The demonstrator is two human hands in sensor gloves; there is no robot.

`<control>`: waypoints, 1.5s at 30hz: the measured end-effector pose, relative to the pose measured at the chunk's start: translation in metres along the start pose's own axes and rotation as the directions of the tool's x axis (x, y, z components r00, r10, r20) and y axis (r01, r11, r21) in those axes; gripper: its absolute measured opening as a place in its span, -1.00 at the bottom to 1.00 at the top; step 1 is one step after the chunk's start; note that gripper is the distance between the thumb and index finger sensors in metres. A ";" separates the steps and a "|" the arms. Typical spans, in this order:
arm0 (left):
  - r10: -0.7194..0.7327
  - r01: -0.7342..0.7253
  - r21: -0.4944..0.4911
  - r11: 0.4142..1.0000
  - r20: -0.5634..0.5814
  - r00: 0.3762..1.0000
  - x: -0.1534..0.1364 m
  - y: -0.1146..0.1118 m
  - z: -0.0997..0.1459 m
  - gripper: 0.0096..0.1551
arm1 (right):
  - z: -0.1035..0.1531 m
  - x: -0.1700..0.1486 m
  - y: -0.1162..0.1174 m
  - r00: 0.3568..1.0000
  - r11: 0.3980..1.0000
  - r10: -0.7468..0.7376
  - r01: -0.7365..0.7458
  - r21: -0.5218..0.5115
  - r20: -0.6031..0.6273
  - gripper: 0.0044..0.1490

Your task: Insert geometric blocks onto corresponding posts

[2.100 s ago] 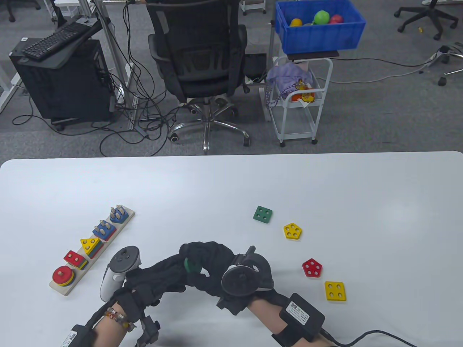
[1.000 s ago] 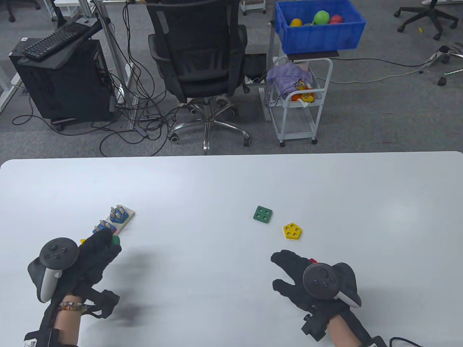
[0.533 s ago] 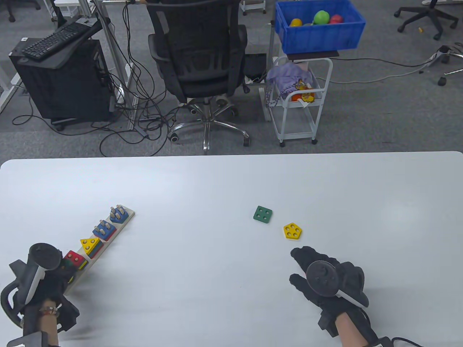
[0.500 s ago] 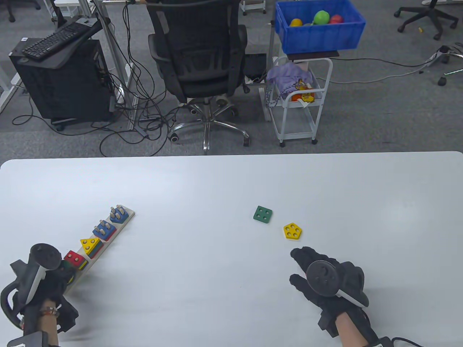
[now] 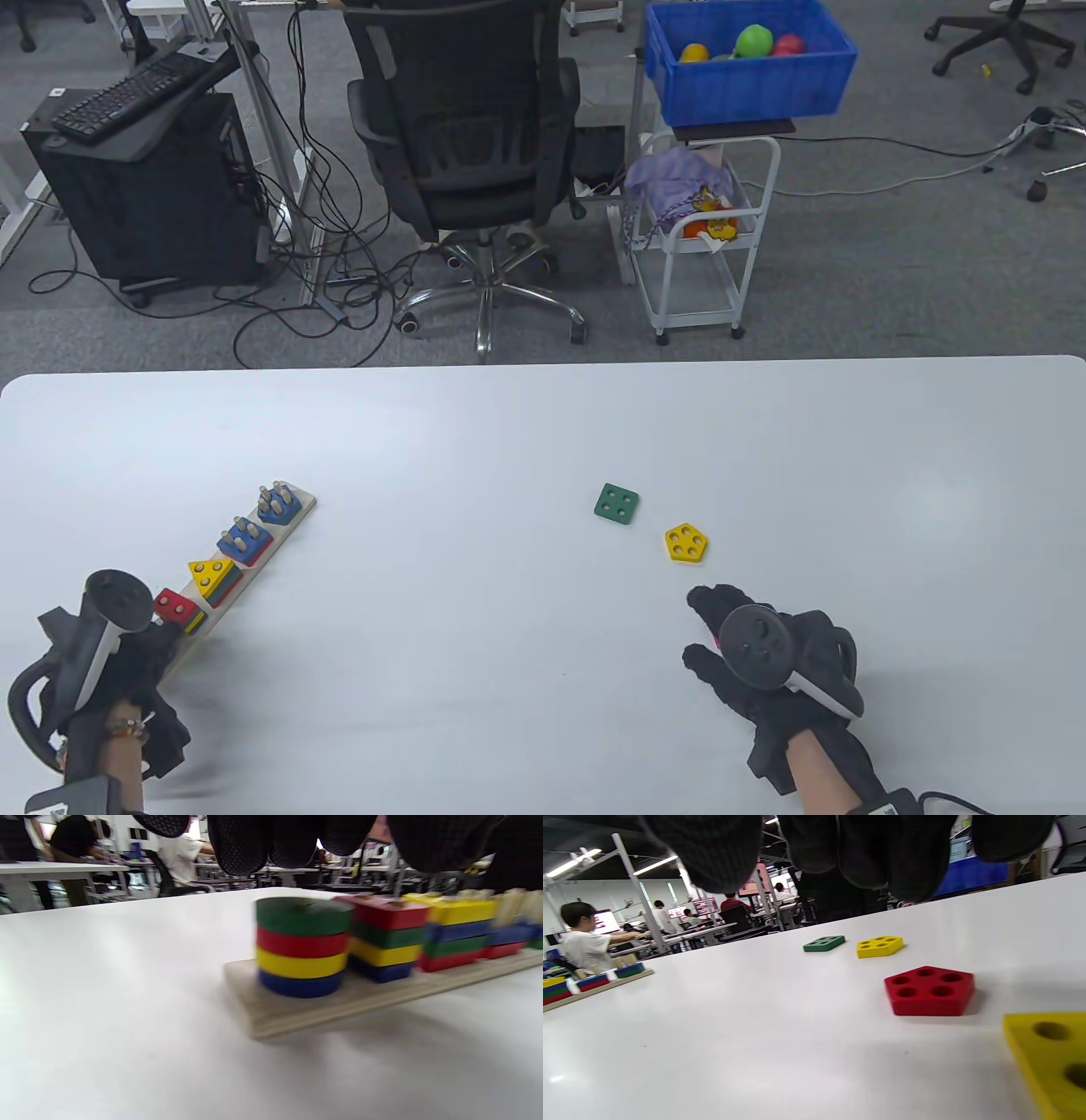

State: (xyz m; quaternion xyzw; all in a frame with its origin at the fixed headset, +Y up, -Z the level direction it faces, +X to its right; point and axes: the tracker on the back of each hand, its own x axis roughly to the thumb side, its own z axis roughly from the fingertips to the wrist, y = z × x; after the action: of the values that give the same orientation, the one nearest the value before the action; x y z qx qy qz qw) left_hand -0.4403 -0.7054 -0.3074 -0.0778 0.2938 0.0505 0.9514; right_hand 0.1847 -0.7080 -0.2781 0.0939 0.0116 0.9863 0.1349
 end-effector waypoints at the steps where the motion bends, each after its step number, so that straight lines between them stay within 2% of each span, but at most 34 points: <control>1: 0.030 -0.028 -0.033 0.999 0.069 0.997 0.009 0.003 0.006 -0.19 | 0.000 -0.003 -0.001 1.000 1.000 0.006 -0.007 -0.006 -0.026 -0.15; 5: 0.083 -0.086 0.002 0.996 0.255 0.963 0.042 0.009 0.028 -0.21 | -0.001 -0.015 -0.002 0.990 0.999 0.046 -0.045 0.010 -0.134 -0.16; 9: 0.017 -0.020 0.004 1.000 0.423 0.906 0.081 0.000 0.053 -0.22 | -0.003 -0.026 0.001 0.962 0.987 0.158 -0.147 0.062 -0.221 -0.18; 10: -0.029 0.025 0.014 1.000 0.456 0.890 0.092 -0.006 0.060 -0.22 | -0.005 -0.029 0.004 0.943 0.976 0.209 -0.184 0.117 -0.259 -0.19; 15: -0.174 0.176 0.049 0.983 0.540 0.823 0.121 -0.027 0.081 -0.24 | -0.007 -0.038 0.016 0.899 0.919 0.301 -0.184 0.350 -0.319 -0.11; 18: -0.198 0.199 0.062 0.978 0.568 0.799 0.127 -0.032 0.088 -0.24 | -0.008 -0.037 0.026 0.854 0.879 0.378 -0.208 0.430 -0.359 -0.04; 21: -0.193 0.184 0.075 0.980 0.585 0.788 0.130 -0.033 0.092 -0.25 | -0.011 -0.034 0.039 0.808 0.836 0.458 -0.250 0.488 -0.370 -0.06; 23: -0.193 0.184 0.075 0.980 0.587 0.787 0.130 -0.033 0.092 -0.25 | -0.013 -0.031 0.040 0.784 0.841 0.486 -0.299 0.451 -0.385 -0.13; 26: -0.209 0.204 0.077 0.976 0.591 0.779 0.131 -0.037 0.093 -0.26 | -0.015 -0.027 0.045 0.778 0.809 0.521 -0.319 0.494 -0.351 -0.11; 32: -0.216 0.213 0.078 0.974 0.608 0.764 0.135 -0.039 0.097 -0.25 | -0.015 -0.031 0.045 0.782 0.825 0.508 -0.323 0.464 -0.361 -0.08; 34: -0.210 0.209 0.075 0.975 0.612 0.763 0.135 -0.039 0.097 -0.25 | -0.015 -0.031 0.045 0.780 0.811 0.526 -0.339 0.477 -0.340 -0.07; 37: -0.195 0.201 0.061 0.978 0.624 0.757 0.136 -0.039 0.097 -0.26 | -0.014 -0.021 0.036 0.771 0.815 0.549 -0.409 0.410 -0.323 -0.09; 39: -0.158 0.177 0.036 0.984 0.644 0.748 0.136 -0.037 0.099 -0.25 | -0.013 -0.008 0.028 0.806 0.845 0.513 -0.413 0.339 -0.297 -0.09; 42: -0.050 0.098 -0.031 0.995 0.688 0.724 0.139 -0.032 0.104 -0.25 | -0.012 0.021 0.017 0.870 0.881 0.455 -0.408 0.239 -0.193 -0.08; 45: 0.116 -0.017 -0.140 0.990 0.740 0.663 0.143 -0.028 0.112 -0.25 | -0.014 0.069 0.007 0.933 0.926 0.360 -0.358 0.120 0.004 -0.06</control>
State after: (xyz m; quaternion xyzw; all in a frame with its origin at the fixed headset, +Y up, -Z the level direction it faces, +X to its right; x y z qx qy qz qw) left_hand -0.2569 -0.7060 -0.2935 -0.0972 -0.1221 0.1303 0.9791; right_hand 0.1143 -0.6965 -0.2790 0.0933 0.0540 0.9927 -0.0535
